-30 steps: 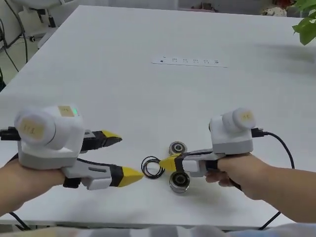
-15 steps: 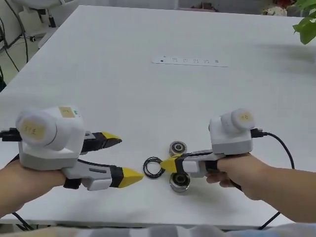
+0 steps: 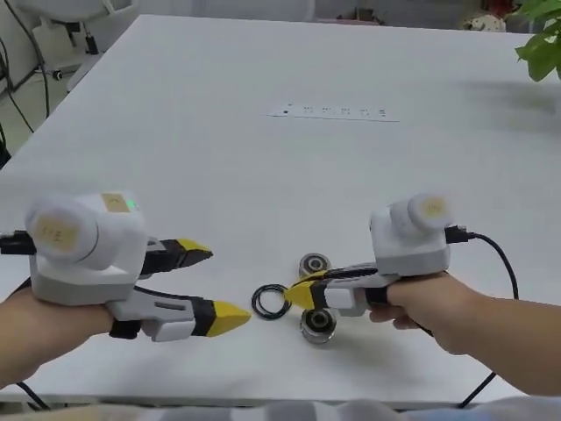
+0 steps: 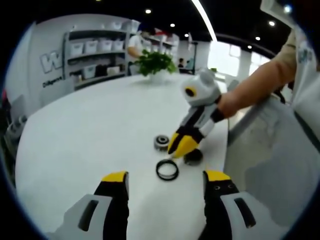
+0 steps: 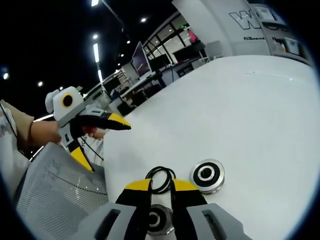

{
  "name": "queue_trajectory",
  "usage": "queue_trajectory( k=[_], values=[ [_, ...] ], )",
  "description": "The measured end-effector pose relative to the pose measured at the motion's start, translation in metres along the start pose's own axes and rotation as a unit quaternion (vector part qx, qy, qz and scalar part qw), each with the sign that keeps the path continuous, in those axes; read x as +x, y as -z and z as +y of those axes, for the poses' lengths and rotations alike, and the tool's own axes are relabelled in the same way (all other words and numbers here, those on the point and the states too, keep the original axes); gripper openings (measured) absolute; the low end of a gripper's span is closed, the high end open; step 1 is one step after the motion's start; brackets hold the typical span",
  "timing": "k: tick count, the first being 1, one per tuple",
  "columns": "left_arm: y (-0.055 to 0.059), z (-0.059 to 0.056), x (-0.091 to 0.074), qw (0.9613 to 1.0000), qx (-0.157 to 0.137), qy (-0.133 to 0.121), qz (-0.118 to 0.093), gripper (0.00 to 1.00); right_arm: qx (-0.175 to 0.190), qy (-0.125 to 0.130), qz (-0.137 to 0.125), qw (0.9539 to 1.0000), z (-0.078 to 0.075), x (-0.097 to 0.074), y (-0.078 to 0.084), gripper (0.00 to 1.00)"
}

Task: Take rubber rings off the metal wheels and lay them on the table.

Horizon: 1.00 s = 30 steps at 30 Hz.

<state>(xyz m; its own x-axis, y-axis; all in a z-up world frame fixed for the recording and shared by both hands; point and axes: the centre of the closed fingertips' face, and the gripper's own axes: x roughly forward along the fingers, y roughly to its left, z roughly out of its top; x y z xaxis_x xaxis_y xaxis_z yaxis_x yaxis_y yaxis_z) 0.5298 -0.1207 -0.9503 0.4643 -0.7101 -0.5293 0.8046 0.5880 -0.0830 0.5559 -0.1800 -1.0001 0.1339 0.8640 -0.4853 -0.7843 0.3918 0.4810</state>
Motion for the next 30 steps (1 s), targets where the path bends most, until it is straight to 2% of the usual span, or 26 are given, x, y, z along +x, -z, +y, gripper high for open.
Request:
queue_trajectory(
  k=[9,12,16,22,26,30],
  values=[
    [-0.011,-0.001,-0.009,0.9999,-0.003,-0.007,-0.012,0.61,-0.019,0.009,-0.028,0.9994,0.005,-0.022,-0.019,0.19],
    [-0.019,-0.002,-0.012,0.9998,-0.005,-0.009,-0.019,0.61,-0.027,0.012,-0.047,0.9985,0.008,-0.033,-0.03,0.21],
    [-0.028,-0.006,-0.016,0.9995,-0.004,-0.009,-0.029,0.61,-0.046,0.022,-0.055,0.9972,0.009,-0.047,-0.036,0.27],
    [-0.037,-0.01,-0.023,0.9993,0.003,-0.01,-0.036,0.62,-0.077,0.037,-0.054,0.9949,0.017,-0.071,-0.034,0.35],
    [-0.04,-0.013,-0.028,0.9989,0.0,-0.012,-0.045,0.63,-0.086,0.05,-0.054,0.9936,0.017,-0.09,-0.026,0.41],
    [-0.039,-0.016,-0.03,0.9988,-0.004,-0.014,-0.046,0.63,-0.102,0.073,-0.044,0.9911,0.016,-0.106,-0.016,0.48]
  ],
)
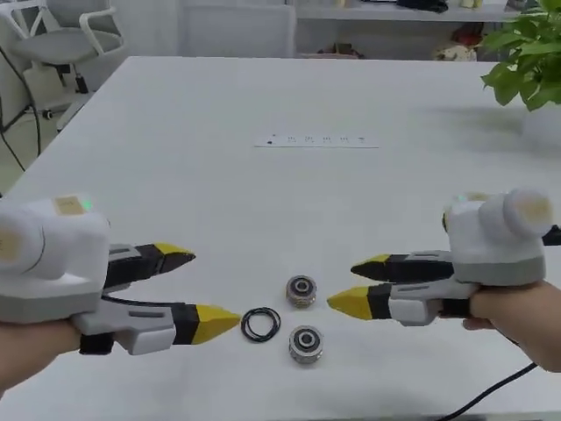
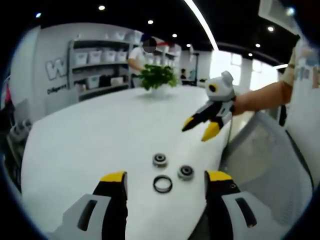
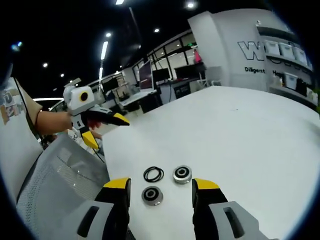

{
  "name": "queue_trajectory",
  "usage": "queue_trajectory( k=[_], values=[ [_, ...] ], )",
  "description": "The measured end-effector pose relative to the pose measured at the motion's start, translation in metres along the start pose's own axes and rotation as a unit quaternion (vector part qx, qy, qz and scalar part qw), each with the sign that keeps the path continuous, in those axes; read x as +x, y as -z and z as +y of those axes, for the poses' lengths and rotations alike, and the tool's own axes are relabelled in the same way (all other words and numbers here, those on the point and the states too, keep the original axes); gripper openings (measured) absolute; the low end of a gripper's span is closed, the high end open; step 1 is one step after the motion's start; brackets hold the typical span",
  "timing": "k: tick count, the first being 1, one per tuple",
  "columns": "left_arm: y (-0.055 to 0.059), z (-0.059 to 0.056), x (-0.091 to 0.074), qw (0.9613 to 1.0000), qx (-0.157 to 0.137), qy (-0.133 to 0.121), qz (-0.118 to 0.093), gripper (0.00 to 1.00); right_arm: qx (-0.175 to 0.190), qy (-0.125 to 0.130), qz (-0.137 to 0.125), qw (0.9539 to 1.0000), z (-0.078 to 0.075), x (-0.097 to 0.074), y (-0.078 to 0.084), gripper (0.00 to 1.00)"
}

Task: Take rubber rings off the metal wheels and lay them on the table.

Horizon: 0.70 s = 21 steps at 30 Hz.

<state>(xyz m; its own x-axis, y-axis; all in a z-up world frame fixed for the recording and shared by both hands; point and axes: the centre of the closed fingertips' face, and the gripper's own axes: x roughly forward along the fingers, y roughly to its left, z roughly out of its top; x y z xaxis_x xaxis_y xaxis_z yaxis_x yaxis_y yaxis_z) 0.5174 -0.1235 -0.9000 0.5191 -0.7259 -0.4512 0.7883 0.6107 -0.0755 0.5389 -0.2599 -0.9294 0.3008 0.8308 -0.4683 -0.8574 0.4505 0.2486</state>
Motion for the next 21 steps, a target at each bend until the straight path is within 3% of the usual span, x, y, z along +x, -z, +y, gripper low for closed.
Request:
queue_trajectory(
  k=[10,21],
  values=[
    [0.002,-0.005,-0.005,0.9999,-0.01,-0.005,-0.001,0.65,-0.03,0.022,0.015,0.9992,0.005,-0.023,0.013,0.6],
    [0.011,-0.009,-0.014,0.9997,-0.016,-0.016,-0.004,0.68,-0.016,0.053,0.011,0.9984,0.0,-0.045,0.025,0.67]
  ],
)
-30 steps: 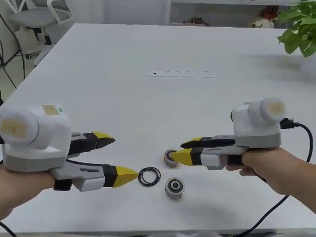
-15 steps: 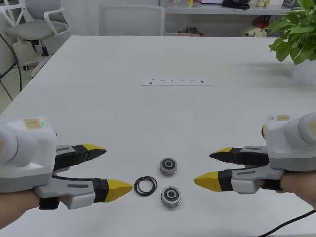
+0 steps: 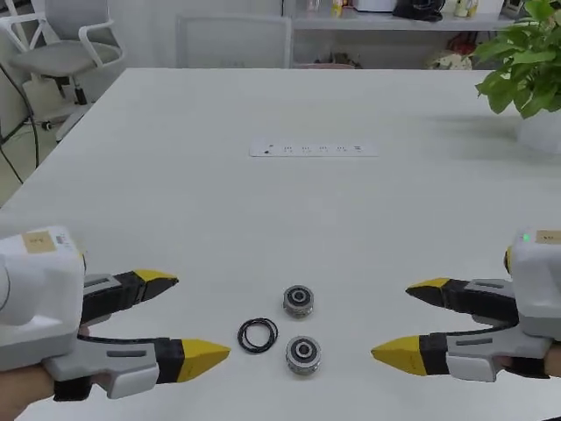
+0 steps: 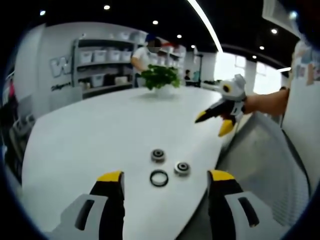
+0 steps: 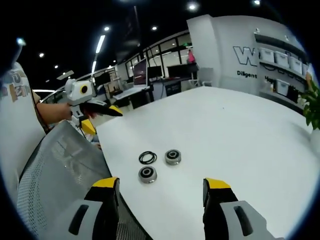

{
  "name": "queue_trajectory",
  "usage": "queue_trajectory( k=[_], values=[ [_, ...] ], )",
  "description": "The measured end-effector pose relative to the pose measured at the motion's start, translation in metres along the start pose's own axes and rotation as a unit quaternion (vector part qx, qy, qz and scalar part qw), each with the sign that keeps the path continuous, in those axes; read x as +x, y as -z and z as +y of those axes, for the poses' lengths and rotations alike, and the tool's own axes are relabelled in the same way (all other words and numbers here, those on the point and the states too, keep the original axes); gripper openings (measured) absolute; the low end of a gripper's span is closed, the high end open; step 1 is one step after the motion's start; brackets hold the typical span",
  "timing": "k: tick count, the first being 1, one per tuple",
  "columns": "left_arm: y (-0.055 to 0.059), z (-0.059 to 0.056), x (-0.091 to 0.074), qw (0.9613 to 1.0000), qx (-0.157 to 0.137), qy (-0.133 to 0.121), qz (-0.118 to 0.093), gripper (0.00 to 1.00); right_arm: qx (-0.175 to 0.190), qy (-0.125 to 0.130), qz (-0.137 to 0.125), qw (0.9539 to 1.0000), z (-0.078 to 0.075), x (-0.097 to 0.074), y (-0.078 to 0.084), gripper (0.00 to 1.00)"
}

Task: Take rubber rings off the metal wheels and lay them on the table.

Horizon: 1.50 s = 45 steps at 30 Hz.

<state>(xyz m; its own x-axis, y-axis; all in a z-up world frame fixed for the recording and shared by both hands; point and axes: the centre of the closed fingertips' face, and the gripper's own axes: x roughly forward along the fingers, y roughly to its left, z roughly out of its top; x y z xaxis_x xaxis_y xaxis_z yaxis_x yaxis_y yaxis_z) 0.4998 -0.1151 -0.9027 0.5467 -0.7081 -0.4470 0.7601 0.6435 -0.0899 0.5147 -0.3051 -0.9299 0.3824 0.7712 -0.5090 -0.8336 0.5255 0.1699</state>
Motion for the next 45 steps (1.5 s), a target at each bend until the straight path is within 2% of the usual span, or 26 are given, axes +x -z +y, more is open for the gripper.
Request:
queue_trajectory(
  k=[9,18,23,27,31,36,45],
  values=[
    [-0.006,0.003,-0.01,0.9996,-0.011,-0.02,-0.019,0.68,-0.005,0.013,0.008,0.9999,0.002,-0.008,0.01,0.69],
    [0.002,-0.003,-0.009,0.9997,-0.007,-0.022,-0.008,0.68,0.015,0.016,-0.006,0.9998,0.005,-0.012,0.008,0.68],
    [0.007,-0.007,-0.007,0.9997,0.008,-0.022,0.005,0.67,0.01,0.015,0.003,0.9998,0.01,-0.012,0.012,0.68],
    [0.006,-0.005,-0.007,0.9994,0.021,-0.027,0.004,0.65,-0.005,0.019,0.013,0.9997,0.01,-0.01,0.015,0.68],
    [0.005,0.0,-0.009,0.9993,0.008,-0.036,-0.002,0.65,-0.01,0.02,0.022,0.9995,0.011,-0.008,0.019,0.67],
    [0.006,0.001,-0.009,0.9992,0.006,-0.039,-0.003,0.66,0.0,0.023,0.014,0.9996,0.01,-0.009,0.018,0.66],
    [0.008,0.005,-0.01,0.9989,-0.004,-0.047,-0.001,0.66,0.007,0.022,0.017,0.9996,0.011,-0.008,0.021,0.65]
  ],
)
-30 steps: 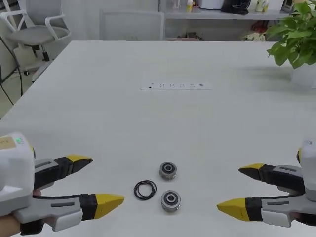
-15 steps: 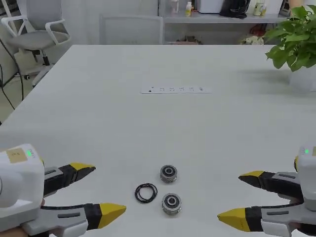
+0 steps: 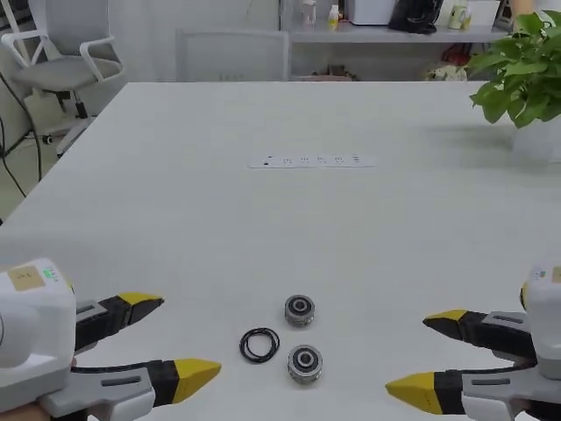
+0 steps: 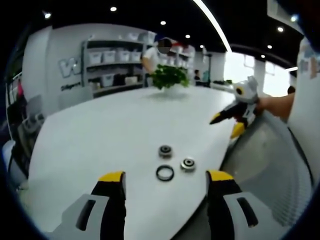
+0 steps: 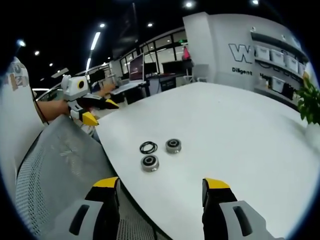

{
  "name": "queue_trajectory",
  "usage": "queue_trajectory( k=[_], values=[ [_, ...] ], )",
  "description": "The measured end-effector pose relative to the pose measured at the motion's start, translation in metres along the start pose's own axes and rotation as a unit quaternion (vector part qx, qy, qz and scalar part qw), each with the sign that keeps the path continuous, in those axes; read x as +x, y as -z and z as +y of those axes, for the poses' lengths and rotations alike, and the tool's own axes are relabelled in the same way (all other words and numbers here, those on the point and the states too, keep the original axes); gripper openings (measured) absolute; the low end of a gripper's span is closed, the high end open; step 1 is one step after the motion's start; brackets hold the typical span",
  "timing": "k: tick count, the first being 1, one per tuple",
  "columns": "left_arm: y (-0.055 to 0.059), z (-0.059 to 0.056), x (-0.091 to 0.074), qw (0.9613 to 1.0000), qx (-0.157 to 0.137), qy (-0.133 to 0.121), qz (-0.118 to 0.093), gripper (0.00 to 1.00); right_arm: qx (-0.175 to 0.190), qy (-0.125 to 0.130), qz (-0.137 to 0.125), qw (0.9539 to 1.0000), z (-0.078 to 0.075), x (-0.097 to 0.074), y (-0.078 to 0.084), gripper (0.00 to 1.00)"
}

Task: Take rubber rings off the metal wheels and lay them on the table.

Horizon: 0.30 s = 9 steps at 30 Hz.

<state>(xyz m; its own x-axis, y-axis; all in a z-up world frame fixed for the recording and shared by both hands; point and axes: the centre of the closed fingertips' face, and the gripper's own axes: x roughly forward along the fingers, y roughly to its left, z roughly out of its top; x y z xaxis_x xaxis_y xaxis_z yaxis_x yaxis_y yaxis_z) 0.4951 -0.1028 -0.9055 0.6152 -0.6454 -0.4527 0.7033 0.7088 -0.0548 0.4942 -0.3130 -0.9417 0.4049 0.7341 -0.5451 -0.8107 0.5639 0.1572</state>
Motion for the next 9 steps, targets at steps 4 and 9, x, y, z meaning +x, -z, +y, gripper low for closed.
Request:
queue_trajectory(
  k=[4,9],
  values=[
    [0.0017,0.0007,0.0002,1.0,-0.002,-0.002,0.004,0.66,0.007,-0.001,0.0,1.0,0.0004,0.0004,0.0008,0.64],
    [0.0031,0.0004,0.0002,1.0,-0.002,-0.002,0.009,0.65,0.019,0.0,-0.006,0.9998,0.0004,-0.0005,-0.0002,0.62]
  ],
)
